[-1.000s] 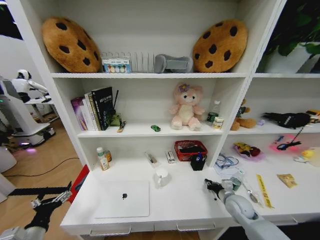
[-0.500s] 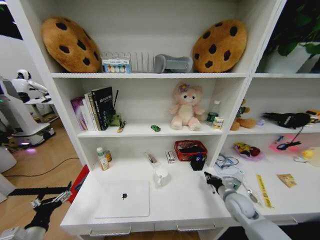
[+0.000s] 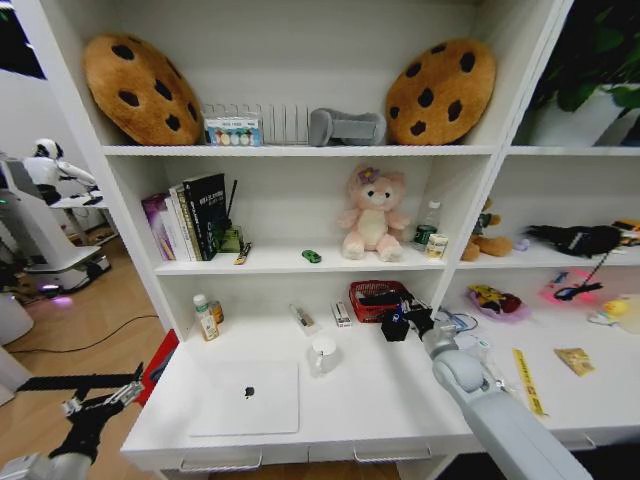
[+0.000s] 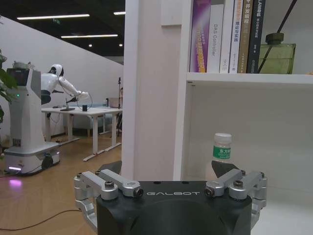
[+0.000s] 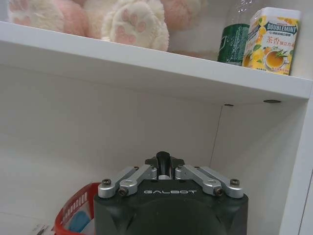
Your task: Organize the objects on the table.
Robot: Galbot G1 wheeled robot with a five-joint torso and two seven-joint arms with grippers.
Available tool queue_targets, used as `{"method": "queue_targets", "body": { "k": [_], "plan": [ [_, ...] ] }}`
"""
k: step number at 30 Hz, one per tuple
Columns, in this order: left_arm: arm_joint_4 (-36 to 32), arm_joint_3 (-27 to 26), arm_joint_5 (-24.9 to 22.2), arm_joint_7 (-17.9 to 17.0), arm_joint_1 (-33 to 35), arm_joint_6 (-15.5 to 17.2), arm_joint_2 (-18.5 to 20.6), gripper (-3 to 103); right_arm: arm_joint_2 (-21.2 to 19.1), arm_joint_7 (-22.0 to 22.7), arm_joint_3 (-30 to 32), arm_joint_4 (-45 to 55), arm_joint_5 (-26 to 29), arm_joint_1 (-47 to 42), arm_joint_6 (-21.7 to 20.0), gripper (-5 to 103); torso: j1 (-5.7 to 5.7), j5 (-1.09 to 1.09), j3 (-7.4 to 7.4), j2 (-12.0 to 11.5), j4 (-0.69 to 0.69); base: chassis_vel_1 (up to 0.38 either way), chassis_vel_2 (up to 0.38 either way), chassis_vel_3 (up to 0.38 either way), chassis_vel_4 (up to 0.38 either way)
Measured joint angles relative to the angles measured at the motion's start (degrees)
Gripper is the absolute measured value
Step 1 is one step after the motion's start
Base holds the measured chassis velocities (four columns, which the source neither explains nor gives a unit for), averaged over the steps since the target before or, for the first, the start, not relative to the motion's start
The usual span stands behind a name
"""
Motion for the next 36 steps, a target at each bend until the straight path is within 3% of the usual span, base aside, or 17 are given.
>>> {"method": "queue_targets", "body": {
  "k": [5, 8, 19, 21, 23, 25, 27, 29, 36],
  "plan": [
    [0.0, 0.0, 0.0, 0.0, 0.0, 0.0, 0.0, 100, 0.6, -0.2, -3.3, -6.3, 0.1, 5.7, 2.0, 11, 0.00, 0.00, 0.00, 0.0, -0.01, 0.000, 0.000, 0.000, 0.000],
    [0.0, 0.0, 0.0, 0.0, 0.0, 0.0, 0.0, 100, 2.8, -1.0, -7.9, -12.9, -0.7, 12.1, 5.2, 11, 0.00, -0.02, 0.00, 0.0, 0.00, 0.000, 0.000, 0.000, 0.000],
    [0.0, 0.0, 0.0, 0.0, 0.0, 0.0, 0.0, 100, 5.0, -0.6, -9.2, -16.3, -2.7, 13.1, 5.7, 8, 0.00, -0.01, 0.00, 0.0, -0.01, 0.000, 0.000, 0.000, 0.000],
    [0.0, 0.0, 0.0, 0.0, 0.0, 0.0, 0.0, 100, 5.1, -0.2, -9.1, -16.3, -2.7, 12.7, 5.5, 12, 0.00, -0.01, 0.00, 0.0, -0.01, 0.000, 0.000, 0.000, 0.000],
    [0.0, 0.0, 0.0, 0.0, 0.0, 0.0, 0.0, 100, 5.1, 0.0, -8.9, -16.0, -2.7, 12.3, 5.3, 22, 0.00, 0.00, 0.00, 0.0, -0.01, 0.000, 0.000, 0.000, 0.000],
    [0.0, 0.0, 0.0, 0.0, 0.0, 0.0, 0.0, 100, 5.1, 0.1, -8.9, -15.8, -2.7, 12.1, 5.2, 22, 0.00, -0.01, 0.00, 0.0, -0.01, 0.000, 0.000, 0.000, 0.000],
    [0.0, 0.0, 0.0, 0.0, 0.0, 0.0, 0.0, 100, 5.1, 0.3, -8.3, -14.5, -2.6, 10.8, 4.9, 39, 0.00, -0.01, -0.01, 0.0, 0.00, 0.000, 0.000, 0.000, 0.000],
    [0.0, 0.0, 0.0, 0.0, 0.0, 0.0, 0.0, 100, 4.9, 0.5, -8.0, -13.8, -2.4, 10.1, 4.6, 39, 0.00, 0.00, -0.01, 0.0, -0.01, 0.000, 0.000, 0.000, 0.000],
    [0.0, 0.0, 0.0, 0.0, 0.0, 0.0, 0.0, 100, 3.4, 1.2, -4.6, -7.7, -1.5, 3.4, 3.2, 66, 0.00, 0.00, -0.01, 0.0, -0.01, 0.000, 0.000, 0.000, 0.000]
  ]
}}
